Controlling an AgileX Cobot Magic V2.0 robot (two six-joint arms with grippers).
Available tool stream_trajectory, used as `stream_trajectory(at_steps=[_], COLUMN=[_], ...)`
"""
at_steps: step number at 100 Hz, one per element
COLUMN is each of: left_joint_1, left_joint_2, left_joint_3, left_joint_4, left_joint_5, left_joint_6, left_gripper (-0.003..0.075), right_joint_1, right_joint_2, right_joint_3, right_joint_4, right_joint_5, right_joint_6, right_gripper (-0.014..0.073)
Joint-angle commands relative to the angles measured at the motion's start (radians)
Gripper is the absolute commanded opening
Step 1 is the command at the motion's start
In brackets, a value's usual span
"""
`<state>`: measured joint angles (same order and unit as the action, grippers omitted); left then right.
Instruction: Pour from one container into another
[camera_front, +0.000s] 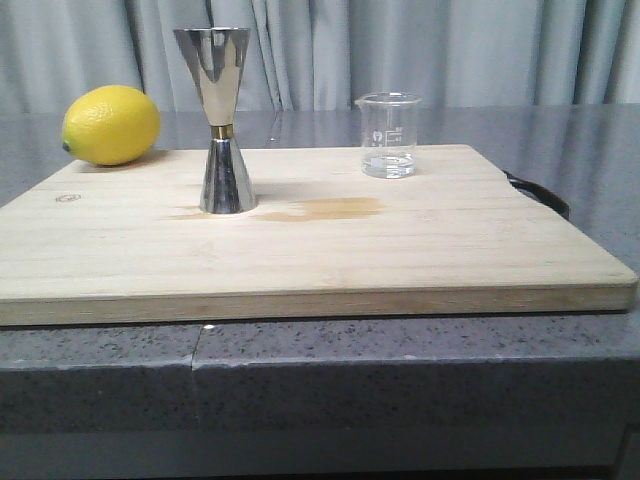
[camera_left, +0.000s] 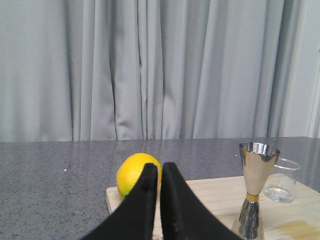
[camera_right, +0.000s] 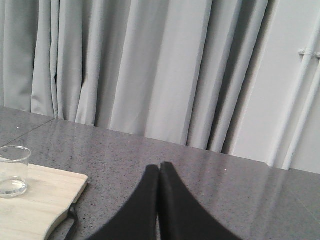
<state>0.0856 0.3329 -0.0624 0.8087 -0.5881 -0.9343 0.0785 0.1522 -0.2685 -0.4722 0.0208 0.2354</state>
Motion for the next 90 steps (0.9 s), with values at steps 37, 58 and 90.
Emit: stream_trajectory(at_steps=[37, 58, 90], left_joint_1=[-0.011, -0.094, -0.28], left_joint_2=[0.008, 0.004, -0.133], left_joint_3=[-0.028, 0.019, 0.044], left_joint_4=[-0.041, -0.162, -0.678], left_joint_5=[-0.053, -0.03, 0.191], left_joint_6=[-0.011, 0.083, 0.828], left_gripper=[-0.002, -0.002, -0.002], right_joint_1=[-0.004, -0.004, -0.004], right_joint_2=[0.009, 0.009, 0.009], right_joint_3=[-0.025, -0.025, -0.025], right_joint_4=[-0.007, -0.007, -0.007], right_joint_5=[-0.072, -0.068, -0.068], right_joint_6=[-0.004, -0.004, -0.004], right_gripper=[-0.0071, -0.0071, -0.0071])
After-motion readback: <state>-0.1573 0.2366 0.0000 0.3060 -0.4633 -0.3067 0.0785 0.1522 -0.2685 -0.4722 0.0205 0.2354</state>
